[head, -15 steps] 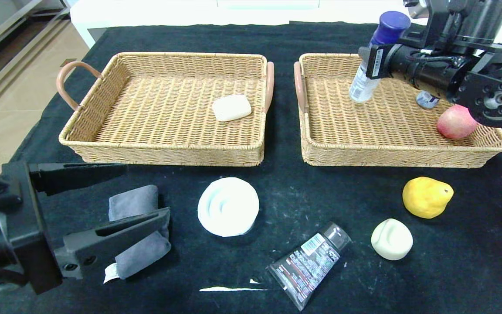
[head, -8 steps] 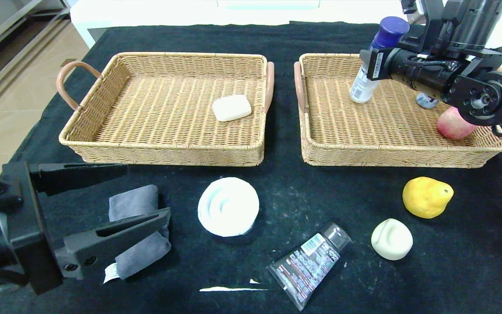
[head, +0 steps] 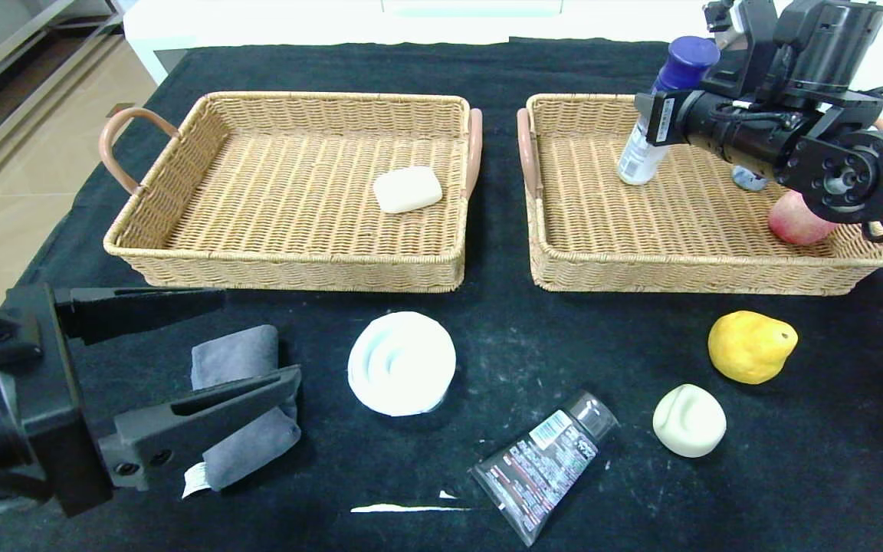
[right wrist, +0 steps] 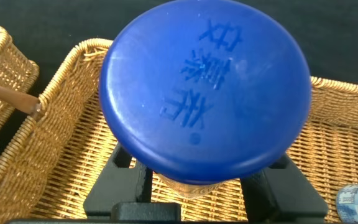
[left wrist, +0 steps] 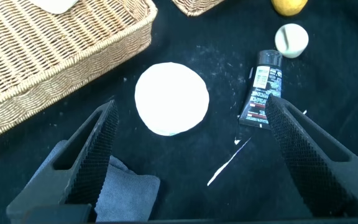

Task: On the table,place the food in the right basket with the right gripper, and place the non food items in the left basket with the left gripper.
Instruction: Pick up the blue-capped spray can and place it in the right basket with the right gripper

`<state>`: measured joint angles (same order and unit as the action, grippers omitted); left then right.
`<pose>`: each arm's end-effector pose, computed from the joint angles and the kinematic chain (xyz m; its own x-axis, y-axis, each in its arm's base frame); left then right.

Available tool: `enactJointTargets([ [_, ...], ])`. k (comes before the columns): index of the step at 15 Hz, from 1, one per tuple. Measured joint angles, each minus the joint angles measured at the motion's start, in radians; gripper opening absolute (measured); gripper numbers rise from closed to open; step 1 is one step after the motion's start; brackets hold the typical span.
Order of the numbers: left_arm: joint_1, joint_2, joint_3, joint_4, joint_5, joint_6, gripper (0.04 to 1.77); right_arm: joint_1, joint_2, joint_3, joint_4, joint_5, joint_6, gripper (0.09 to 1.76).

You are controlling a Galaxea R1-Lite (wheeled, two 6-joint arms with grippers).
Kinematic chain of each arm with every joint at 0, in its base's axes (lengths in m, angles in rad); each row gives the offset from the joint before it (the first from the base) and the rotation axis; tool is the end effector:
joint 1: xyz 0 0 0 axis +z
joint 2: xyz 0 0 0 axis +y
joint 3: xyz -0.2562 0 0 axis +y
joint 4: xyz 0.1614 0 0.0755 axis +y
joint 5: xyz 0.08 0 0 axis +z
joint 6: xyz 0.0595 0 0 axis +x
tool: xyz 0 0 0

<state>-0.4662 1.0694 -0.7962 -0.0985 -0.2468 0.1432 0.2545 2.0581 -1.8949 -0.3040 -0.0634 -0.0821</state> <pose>0.1616 -0.0976 0.2299 0.7432 -0.6475 -0.1685 0.6663 0.7392 0.0985 0.4166 0.1045 0.2942 0.9722 0.1875 0.1401 -0.1788 0.9812 -0.0723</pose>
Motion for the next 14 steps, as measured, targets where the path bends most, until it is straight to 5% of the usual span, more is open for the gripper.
enactJointTargets([
  [6, 0.0, 0.0, 0.0, 0.0, 0.0, 0.0, 1.72, 0.003, 0.008, 0.0, -0.002, -0.004, 0.0, 1.32],
  [14, 0.0, 0.0, 0.0, 0.0, 0.0, 0.0, 1.72, 0.013, 0.005, 0.005, 0.069, -0.008, 0.001, 1.57],
])
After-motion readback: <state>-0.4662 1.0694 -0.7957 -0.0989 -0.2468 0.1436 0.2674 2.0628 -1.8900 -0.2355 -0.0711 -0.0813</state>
